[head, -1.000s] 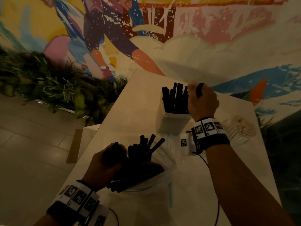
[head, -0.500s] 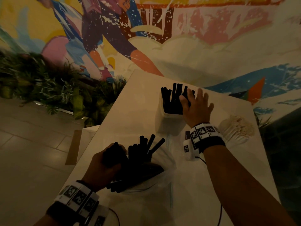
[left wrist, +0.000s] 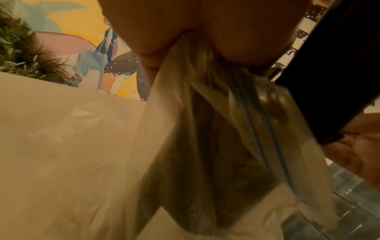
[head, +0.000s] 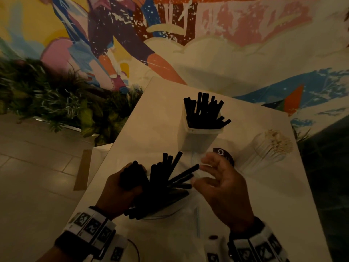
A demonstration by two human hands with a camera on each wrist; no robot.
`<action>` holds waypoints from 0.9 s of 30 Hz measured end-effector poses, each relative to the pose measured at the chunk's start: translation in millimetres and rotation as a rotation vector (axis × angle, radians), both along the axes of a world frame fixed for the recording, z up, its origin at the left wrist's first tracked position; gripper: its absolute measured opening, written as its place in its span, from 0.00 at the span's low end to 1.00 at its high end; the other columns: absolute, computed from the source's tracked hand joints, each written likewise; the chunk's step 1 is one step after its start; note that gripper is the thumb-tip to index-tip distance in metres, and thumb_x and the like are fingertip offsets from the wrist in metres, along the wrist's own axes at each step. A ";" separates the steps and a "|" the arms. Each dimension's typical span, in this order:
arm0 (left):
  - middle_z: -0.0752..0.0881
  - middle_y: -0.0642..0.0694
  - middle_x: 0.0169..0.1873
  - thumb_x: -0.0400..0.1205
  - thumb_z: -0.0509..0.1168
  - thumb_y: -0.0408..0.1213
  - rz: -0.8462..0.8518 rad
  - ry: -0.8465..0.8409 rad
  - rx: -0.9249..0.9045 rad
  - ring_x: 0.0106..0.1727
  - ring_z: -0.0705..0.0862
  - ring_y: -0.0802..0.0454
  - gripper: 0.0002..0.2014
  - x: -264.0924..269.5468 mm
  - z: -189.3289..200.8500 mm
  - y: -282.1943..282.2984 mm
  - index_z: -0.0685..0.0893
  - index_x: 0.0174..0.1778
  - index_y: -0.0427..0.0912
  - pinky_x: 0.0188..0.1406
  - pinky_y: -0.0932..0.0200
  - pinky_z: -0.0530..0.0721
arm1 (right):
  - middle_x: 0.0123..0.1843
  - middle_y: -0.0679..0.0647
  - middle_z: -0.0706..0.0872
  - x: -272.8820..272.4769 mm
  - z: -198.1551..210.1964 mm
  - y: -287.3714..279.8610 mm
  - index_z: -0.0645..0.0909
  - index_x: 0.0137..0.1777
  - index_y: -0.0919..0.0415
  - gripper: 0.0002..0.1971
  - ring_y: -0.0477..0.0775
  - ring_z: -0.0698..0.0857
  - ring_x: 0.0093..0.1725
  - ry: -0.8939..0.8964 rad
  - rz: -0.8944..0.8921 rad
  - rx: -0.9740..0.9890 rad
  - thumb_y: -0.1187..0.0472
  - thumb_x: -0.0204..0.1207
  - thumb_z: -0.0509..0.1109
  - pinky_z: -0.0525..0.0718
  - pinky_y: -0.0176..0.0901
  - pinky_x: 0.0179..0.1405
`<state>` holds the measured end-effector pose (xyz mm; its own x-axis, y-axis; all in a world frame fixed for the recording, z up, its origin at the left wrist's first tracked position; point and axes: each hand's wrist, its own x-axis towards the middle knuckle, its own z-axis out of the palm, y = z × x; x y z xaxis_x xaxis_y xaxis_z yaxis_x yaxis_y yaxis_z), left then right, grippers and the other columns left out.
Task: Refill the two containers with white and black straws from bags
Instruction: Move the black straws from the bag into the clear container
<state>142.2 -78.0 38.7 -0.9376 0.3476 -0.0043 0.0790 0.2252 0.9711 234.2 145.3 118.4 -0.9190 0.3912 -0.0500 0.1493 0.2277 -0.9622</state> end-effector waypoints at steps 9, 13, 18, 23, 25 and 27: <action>0.84 0.64 0.48 0.58 0.65 0.56 -0.010 0.028 -0.070 0.47 0.84 0.67 0.18 -3.9 -1.8 -3.5 0.80 0.45 0.72 0.44 0.78 0.79 | 0.34 0.50 0.90 15.4 6.3 12.3 0.85 0.42 0.50 0.07 0.43 0.87 0.31 -0.312 0.195 0.154 0.60 0.68 0.80 0.87 0.42 0.36; 0.85 0.62 0.49 0.56 0.68 0.57 0.012 0.011 -0.049 0.46 0.84 0.67 0.20 -2.2 -2.6 -3.1 0.83 0.44 0.64 0.44 0.77 0.80 | 0.45 0.44 0.89 18.6 3.6 16.4 0.82 0.56 0.45 0.29 0.37 0.87 0.41 -0.562 0.373 0.226 0.38 0.55 0.82 0.84 0.30 0.41; 0.87 0.58 0.48 0.57 0.66 0.56 -0.006 0.008 -0.068 0.49 0.85 0.62 0.22 -1.9 -1.6 -4.3 0.83 0.49 0.60 0.53 0.62 0.82 | 0.69 0.38 0.78 20.1 -1.9 18.0 0.64 0.78 0.42 0.56 0.35 0.82 0.58 -0.307 0.201 0.065 0.36 0.47 0.84 0.84 0.31 0.50; 0.84 0.71 0.49 0.58 0.65 0.55 -0.033 0.028 -0.056 0.49 0.83 0.69 0.20 -1.1 4.3 -0.5 0.80 0.46 0.74 0.50 0.75 0.80 | 0.84 0.33 0.40 17.0 -7.3 -3.5 0.27 0.76 0.27 0.75 0.40 0.43 0.83 -0.385 0.485 0.250 0.41 0.46 0.87 0.60 0.50 0.82; 0.84 0.72 0.48 0.58 0.64 0.55 -0.044 0.044 -0.080 0.48 0.83 0.72 0.20 -1.5 4.9 1.4 0.79 0.46 0.76 0.47 0.78 0.78 | 0.84 0.33 0.40 9.2 -17.5 -16.2 0.22 0.72 0.25 0.70 0.43 0.42 0.84 -0.276 0.492 0.351 0.46 0.57 0.84 0.57 0.57 0.83; 0.84 0.72 0.49 0.58 0.64 0.56 -0.027 0.032 -0.076 0.50 0.83 0.70 0.20 -1.8 4.9 2.1 0.78 0.47 0.77 0.48 0.74 0.79 | 0.82 0.34 0.57 -0.1 -29.2 -30.3 0.25 0.73 0.24 0.62 0.44 0.56 0.83 -0.146 0.466 0.317 0.53 0.66 0.78 0.64 0.53 0.81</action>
<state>140.4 -75.9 43.6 -0.9279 0.3729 -0.0022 0.1164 0.2954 0.9482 234.2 115.0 89.2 -0.9901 -0.0364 -0.1359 0.0905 0.5749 -0.8132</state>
